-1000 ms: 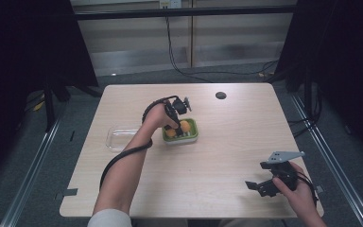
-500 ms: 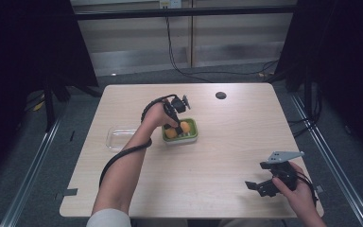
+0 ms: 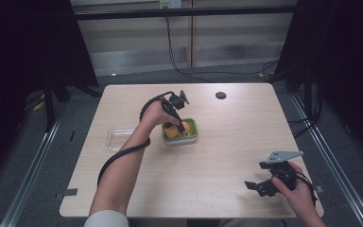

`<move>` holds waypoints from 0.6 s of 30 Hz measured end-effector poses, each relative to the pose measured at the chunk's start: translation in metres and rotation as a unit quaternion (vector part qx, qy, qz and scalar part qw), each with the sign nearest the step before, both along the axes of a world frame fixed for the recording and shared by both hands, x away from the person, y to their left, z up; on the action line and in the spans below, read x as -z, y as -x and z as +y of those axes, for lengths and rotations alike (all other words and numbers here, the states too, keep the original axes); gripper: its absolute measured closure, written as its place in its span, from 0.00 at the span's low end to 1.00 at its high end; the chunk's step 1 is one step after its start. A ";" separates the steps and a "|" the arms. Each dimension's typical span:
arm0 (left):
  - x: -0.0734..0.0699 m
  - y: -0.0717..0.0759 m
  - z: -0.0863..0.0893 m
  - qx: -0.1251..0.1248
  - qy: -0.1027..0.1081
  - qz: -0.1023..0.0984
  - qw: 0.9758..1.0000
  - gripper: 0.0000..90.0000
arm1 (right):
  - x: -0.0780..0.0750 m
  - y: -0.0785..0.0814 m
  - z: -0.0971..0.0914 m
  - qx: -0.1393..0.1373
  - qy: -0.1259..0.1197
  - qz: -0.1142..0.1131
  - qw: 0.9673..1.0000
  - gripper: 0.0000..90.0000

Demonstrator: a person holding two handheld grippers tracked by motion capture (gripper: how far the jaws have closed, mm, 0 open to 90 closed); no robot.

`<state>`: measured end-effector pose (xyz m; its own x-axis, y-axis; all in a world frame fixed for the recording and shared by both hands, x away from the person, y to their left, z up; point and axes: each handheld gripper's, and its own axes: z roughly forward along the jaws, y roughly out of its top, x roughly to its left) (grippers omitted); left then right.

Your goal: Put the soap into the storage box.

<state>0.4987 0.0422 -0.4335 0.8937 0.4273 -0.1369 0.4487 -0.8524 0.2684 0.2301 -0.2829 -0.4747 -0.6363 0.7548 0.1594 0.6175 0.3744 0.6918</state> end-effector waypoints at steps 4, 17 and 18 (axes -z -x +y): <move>-0.003 0.001 0.002 -0.007 0.004 0.001 1.000 0.37 | 0.000 0.000 0.000 0.000 0.001 -0.001 1.000 0.01; -0.016 0.015 0.015 -0.010 0.026 0.002 1.000 0.27 | -0.001 0.001 0.000 0.003 0.001 -0.001 1.000 0.01; -0.016 0.016 0.016 -0.009 0.029 0.004 1.000 0.26 | -0.001 0.001 0.000 0.002 0.002 -0.002 1.000 0.01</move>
